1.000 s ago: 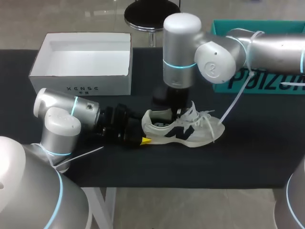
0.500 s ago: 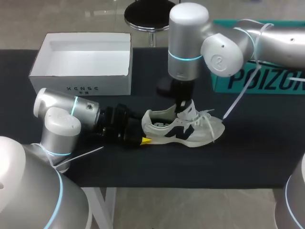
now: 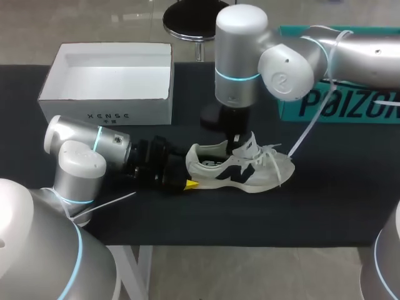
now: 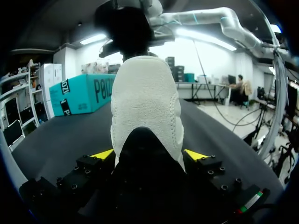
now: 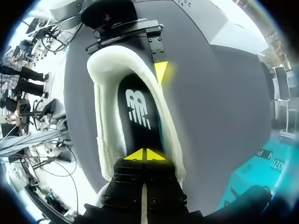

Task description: Take the shoe out of the shoebox, open the shoe tongue, remove and reinsert the insole, then place the shoe into the shoebox

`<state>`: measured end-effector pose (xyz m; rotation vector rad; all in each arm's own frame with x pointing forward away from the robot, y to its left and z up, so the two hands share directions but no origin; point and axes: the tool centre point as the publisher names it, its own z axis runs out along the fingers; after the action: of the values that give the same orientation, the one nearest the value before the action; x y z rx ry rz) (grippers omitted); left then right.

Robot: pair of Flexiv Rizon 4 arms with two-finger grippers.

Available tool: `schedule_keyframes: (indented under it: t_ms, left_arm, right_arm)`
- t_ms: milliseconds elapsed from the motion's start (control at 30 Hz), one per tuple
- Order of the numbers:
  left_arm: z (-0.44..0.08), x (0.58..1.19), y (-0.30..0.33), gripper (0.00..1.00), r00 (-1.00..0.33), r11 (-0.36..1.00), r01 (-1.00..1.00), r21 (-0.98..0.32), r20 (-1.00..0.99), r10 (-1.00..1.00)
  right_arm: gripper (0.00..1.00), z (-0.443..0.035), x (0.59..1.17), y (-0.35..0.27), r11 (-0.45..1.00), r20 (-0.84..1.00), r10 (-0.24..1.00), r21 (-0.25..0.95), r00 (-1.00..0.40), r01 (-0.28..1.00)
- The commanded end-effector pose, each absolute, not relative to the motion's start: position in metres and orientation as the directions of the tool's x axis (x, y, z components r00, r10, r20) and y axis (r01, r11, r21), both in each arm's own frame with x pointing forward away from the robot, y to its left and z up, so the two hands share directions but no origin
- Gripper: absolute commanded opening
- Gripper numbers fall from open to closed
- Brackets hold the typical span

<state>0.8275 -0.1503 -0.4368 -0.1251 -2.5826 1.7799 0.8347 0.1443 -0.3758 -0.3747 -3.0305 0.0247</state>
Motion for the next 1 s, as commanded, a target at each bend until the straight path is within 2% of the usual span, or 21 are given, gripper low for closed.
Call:
schedule_keyframes:
  t_ms: [33,167,300,367,433,667,767,1000]
  left_arm:
    - [-0.439,0.827,-0.151,0.00,-0.997,0.357,0.064,-0.932,-0.043,0.067]
    - [-0.439,0.827,-0.151,0.00,-0.997,0.357,0.064,-0.932,-0.043,0.067]
    - [-0.439,0.827,-0.151,0.00,-0.997,0.357,0.064,-0.932,-0.043,0.067]
    - [-0.439,0.827,-0.151,0.00,-0.997,0.357,0.064,-0.932,-0.043,0.067]
    - [-0.439,0.827,-0.151,0.00,-0.997,0.357,0.064,-0.932,-0.043,0.067]
    - [-0.439,0.827,-0.151,0.00,-0.997,0.357,0.064,-0.932,-0.043,0.067]
    - [-0.439,0.827,-0.151,0.00,-0.997,0.357,0.064,-0.932,-0.043,0.067]
    - [-0.439,0.827,-0.151,0.00,-0.997,0.357,0.064,-0.932,-0.043,0.067]
  right_arm:
    - [0.00,-0.389,0.840,0.151,0.969,0.093,0.245,-0.042,-0.965,0.242]
    - [0.00,-0.391,0.840,0.150,0.968,0.097,0.249,-0.040,-0.964,0.246]
    - [0.32,-0.392,0.842,0.147,0.967,0.096,0.254,-0.041,-0.963,0.251]
    - [0.37,-0.392,0.842,0.146,0.967,0.095,0.256,-0.040,-0.962,0.253]
    - [0.47,-0.392,0.842,0.144,0.966,0.095,0.259,-0.041,-0.961,0.256]
    - [0.51,-0.389,0.841,0.139,0.964,0.092,0.267,-0.046,-0.959,0.263]
    - [0.50,-0.390,0.841,0.138,0.963,0.093,0.267,-0.050,-0.959,0.263]
    - [0.53,-0.409,0.839,0.144,0.967,0.118,0.256,-0.052,-0.960,0.251]
